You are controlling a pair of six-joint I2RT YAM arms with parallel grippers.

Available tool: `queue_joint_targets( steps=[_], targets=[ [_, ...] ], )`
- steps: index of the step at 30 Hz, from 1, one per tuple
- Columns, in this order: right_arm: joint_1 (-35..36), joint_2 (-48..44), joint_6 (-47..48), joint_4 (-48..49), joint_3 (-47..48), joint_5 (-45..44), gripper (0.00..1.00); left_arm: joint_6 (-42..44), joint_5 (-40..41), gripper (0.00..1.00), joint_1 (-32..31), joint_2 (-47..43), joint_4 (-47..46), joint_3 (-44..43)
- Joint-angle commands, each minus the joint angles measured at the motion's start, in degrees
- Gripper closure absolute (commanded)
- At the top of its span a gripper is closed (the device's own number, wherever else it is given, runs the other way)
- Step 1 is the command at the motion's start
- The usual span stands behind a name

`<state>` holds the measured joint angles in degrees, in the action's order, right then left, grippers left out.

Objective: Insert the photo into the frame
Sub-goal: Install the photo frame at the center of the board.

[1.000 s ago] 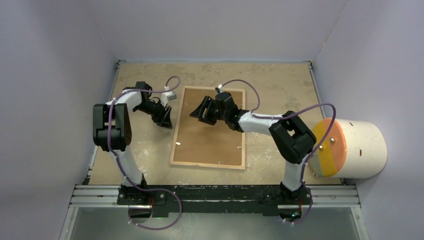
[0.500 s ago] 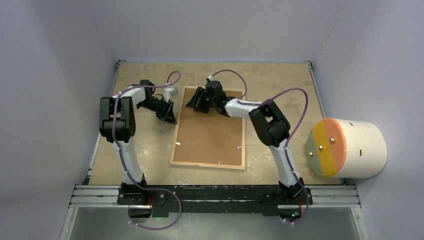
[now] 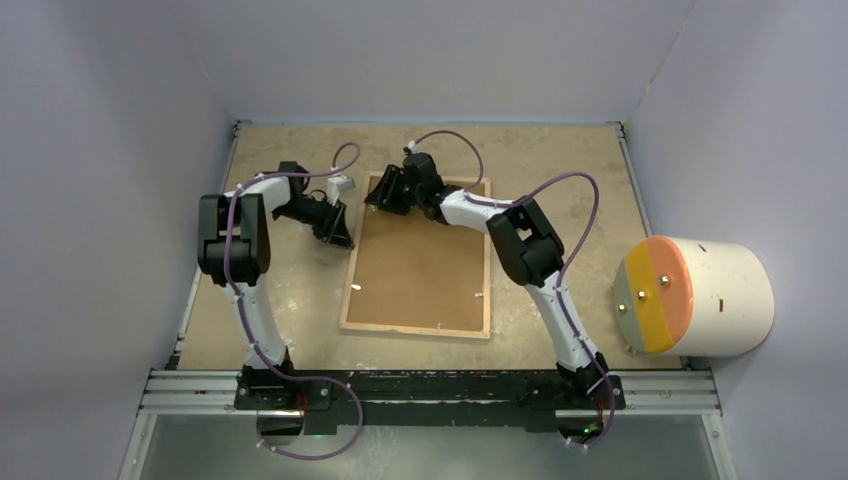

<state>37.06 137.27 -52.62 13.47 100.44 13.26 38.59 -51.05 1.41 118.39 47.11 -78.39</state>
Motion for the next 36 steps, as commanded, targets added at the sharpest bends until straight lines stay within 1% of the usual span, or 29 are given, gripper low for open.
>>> queue_joint_targets(
  steps=[1,10,24,36],
  targets=[
    [-0.2,1.9,1.0,-1.2,2.1,0.5,0.5,2.1,1.9,0.72,-1.0,0.6,-2.3,2.5],
    [0.5,1.9,-0.6,0.9,0.5,2.7,0.51,2.2,2.3,0.72,-1.0,0.8,-2.5,2.4],
    [1.6,3.1,-2.5,0.6,2.8,4.2,0.52,2.4,2.9,0.73,-1.0,0.5,-2.7,2.5],
    [1.8,4.8,-3.7,-0.4,3.9,3.6,0.52,2.8,3.0,0.73,-1.0,0.3,-2.8,3.0]
  ],
)
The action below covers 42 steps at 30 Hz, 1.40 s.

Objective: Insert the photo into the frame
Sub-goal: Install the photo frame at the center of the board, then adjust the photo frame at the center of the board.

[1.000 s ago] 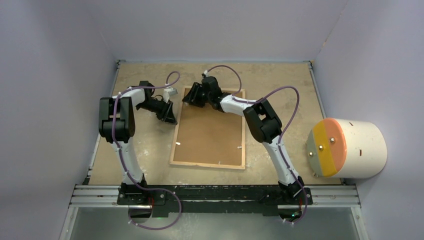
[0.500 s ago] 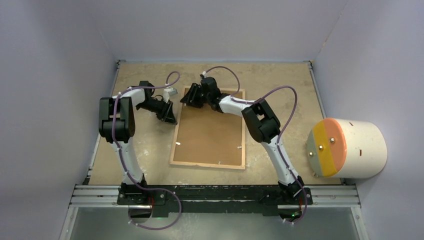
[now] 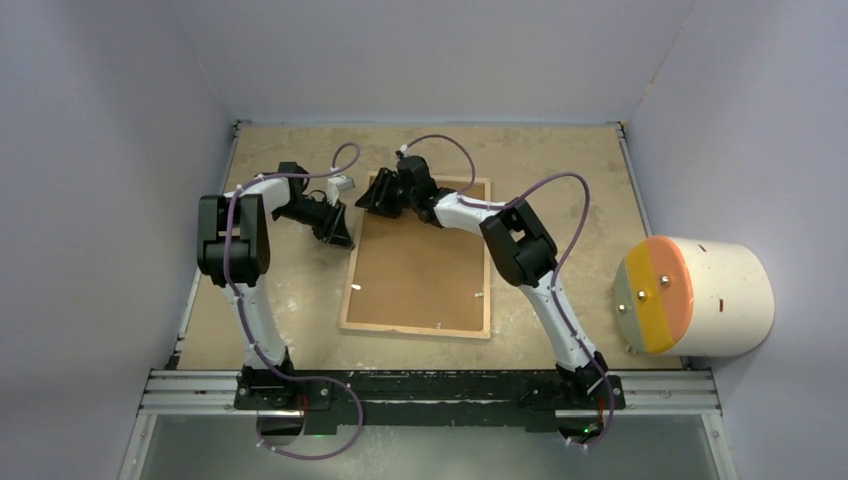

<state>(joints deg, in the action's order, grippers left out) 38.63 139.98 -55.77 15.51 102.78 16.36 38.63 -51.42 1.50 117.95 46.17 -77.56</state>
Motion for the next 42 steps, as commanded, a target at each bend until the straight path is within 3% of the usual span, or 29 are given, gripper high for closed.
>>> queue_joint_targets(
  steps=[1,12,17,25,31,35,39,42],
  targets=[
    [0.2,2.4,-0.7,-2.4,1.9,0.5,0.52,2.9,3.4,0.73,-1.1,0.7,-1.8,2.2],
    [-0.6,2.4,0.5,-1.8,2.4,0.0,0.52,3.6,3.5,0.73,-1.1,-0.1,-0.6,1.9],
    [-1.1,-1.6,1.0,3.5,-0.5,5.0,0.52,4.2,3.9,0.73,-0.9,-1.5,1.0,1.8],
    [-5.0,-18.4,3.8,6.0,-12.2,11.0,0.28,10.0,9.1,0.67,0.9,-7.3,6.4,2.7],
    [-14.5,-34.2,5.4,1.6,-29.4,5.3,0.15,11.6,14.3,0.66,0.6,-11.3,3.4,9.9],
    [-22.4,-43.3,6.8,-2.7,-41.7,-5.2,0.1,12.1,17.0,0.65,-1.7,-14.4,0.5,15.3],
    [-27.6,-46.4,9.7,-6.2,-48.1,-12.3,0.07,12.2,19.8,0.65,-4.9,-16.5,-1.6,19.6],
    [-29.1,-44.3,10.5,-6.6,-49.6,-11.3,0.07,12.2,20.3,0.65,-6.1,-17.3,-2.1,21.5]
  ],
)
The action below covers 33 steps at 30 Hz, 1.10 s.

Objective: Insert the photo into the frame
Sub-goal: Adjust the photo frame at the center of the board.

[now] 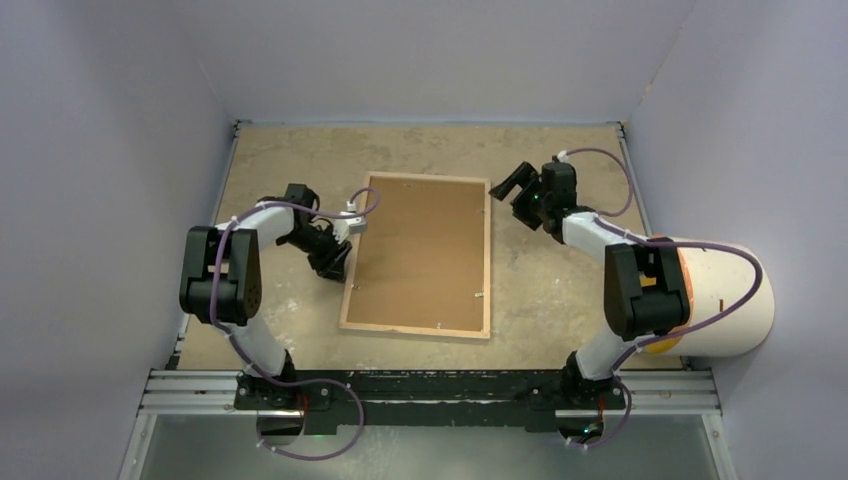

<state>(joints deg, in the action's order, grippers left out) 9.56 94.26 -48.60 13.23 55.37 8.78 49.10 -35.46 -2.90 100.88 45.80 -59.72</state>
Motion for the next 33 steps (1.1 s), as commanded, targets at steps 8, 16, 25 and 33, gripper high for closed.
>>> queue_joint_targets(
  steps=[8,16,25,33],
  targets=[
    [-0.1,10.3,1.3,3.5,-1.6,7.7,0.07,2.0,4.3,0.65,-4.1,-1.6,-2.1,5.9],
    [4.9,20.6,-0.5,2.4,11.9,14.3,0.1,0.3,3.7,0.65,-10.6,-0.6,-3.5,6.6],
    [15.6,29.9,1.3,-6.5,32.6,14.1,0.1,1.0,1.0,0.61,-17.0,-2.8,1.4,5.0],
    [15.5,15.4,3.5,-7.9,22.0,-6.5,0.09,12.6,4.2,0.57,-1.0,-9.4,12.3,-0.9]
  ],
)
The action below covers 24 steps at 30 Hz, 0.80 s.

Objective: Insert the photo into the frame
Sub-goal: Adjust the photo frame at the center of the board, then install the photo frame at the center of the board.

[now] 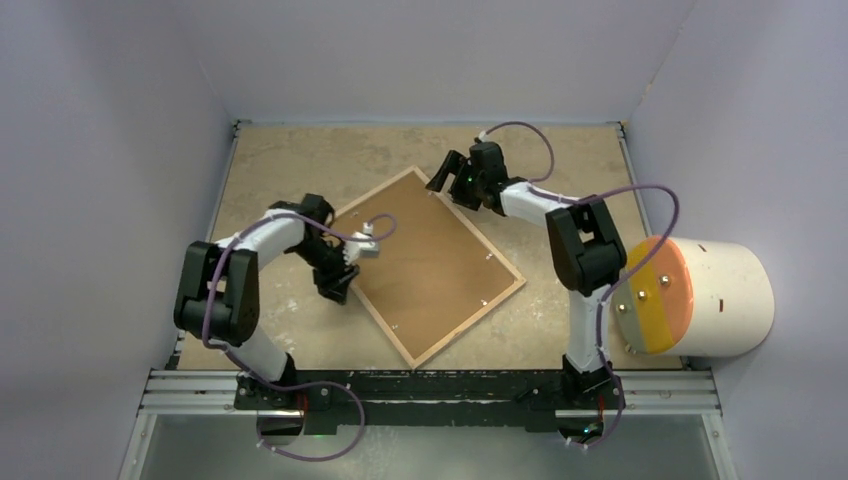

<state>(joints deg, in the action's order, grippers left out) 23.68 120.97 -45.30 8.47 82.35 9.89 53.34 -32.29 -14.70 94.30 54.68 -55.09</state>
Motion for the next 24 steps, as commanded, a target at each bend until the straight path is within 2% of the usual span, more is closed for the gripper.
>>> queue_joint_targets(
  steps=[1,4,7,10,13,24],
  targets=[
    [1.7,-13.0,0.1,-2.0,-6.2,-8.4,0.09,9.0,1.3,0.57,13.8,-1.5,4.0,-7.6],
    [3.2,-15.1,-1.1,-1.0,-7.2,-7.7,0.1,5.5,2.9,0.59,20.7,3.7,0.7,-13.8],
    [6.0,-14.1,-3.8,2.1,-7.7,-2.2,0.11,0.7,4.8,0.59,24.2,8.8,-5.2,-18.2],
    [10.4,-10.6,-6.2,4.3,-6.3,3.0,0.12,-0.3,5.8,0.55,24.3,11.7,-9.0,-19.2],
    [14.9,-6.4,-8.7,6.9,-4.2,6.0,0.15,0.0,3.8,0.53,24.0,13.7,-8.1,-19.8],
    [24.0,4.6,-11.8,6.8,6.2,7.4,0.24,-0.3,2.6,0.52,23.9,13.7,-10.7,-16.3]
  ],
)
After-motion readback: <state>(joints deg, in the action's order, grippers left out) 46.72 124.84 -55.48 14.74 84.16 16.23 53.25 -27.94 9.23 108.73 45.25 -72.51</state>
